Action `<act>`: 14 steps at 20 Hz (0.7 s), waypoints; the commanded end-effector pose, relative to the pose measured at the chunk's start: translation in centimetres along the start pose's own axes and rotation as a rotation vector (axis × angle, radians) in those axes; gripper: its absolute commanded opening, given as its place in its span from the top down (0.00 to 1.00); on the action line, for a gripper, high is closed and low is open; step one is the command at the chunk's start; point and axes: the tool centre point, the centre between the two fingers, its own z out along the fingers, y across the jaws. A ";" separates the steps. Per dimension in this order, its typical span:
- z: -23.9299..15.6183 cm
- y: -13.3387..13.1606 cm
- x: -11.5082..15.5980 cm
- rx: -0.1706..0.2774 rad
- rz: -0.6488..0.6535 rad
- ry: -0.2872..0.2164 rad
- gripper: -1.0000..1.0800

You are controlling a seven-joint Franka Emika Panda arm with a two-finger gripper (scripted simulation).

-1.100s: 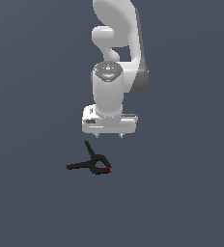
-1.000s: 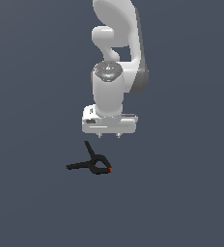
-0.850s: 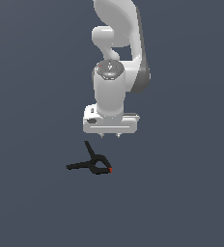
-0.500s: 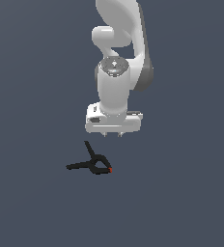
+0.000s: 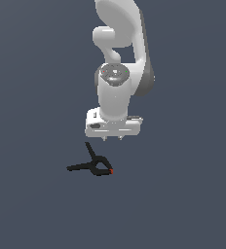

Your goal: Pick up the object and move it to a goal position.

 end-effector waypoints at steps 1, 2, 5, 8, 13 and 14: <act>0.6 0.3 0.2 -0.008 -0.020 -0.026 0.38; 0.8 0.5 0.3 -0.011 -0.030 -0.038 0.38; 1.7 1.1 0.5 -0.024 -0.064 -0.083 0.38; 2.9 1.8 0.7 -0.040 -0.104 -0.138 0.38; 4.9 3.4 0.9 -0.068 -0.178 -0.247 0.38; 5.3 3.7 0.9 -0.073 -0.192 -0.269 0.38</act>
